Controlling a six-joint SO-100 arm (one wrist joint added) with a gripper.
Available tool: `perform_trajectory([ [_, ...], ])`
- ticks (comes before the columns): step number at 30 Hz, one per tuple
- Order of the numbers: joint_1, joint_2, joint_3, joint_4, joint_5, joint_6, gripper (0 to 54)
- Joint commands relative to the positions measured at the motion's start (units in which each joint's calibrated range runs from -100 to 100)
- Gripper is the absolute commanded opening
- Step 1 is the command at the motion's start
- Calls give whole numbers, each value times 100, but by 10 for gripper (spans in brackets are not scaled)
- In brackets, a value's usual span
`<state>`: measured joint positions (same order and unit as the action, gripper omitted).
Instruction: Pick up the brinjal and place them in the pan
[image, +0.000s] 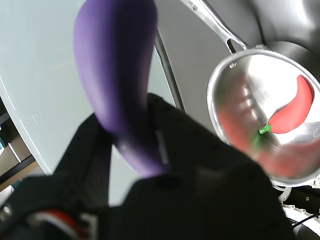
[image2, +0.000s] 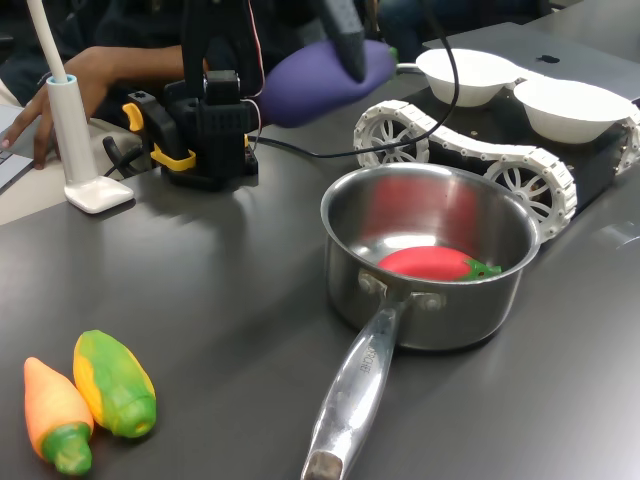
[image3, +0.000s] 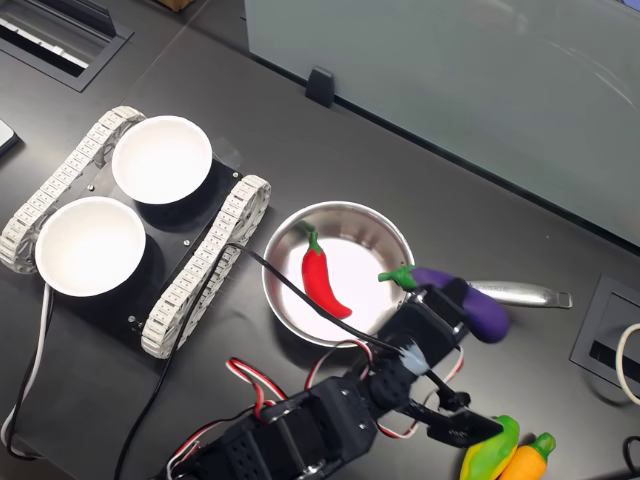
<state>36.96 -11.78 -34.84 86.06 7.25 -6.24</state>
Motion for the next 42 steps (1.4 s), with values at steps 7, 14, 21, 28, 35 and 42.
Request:
perform_trajectory([
  [7, -577, -1061, 826, -909, -186, 271, 0],
  [14, -967, -1365, 1699, -1386, -151, 440, 0],
  [21, -1575, -1559, 2598, -1779, -151, 641, 0],
  [28, -2183, -1770, 3398, -2145, -210, 835, 0],
  [35, -2687, -1947, 4125, -2521, -264, 1061, 0],
  [42, -2882, -2124, 4852, -2870, -298, 1103, 0],
])
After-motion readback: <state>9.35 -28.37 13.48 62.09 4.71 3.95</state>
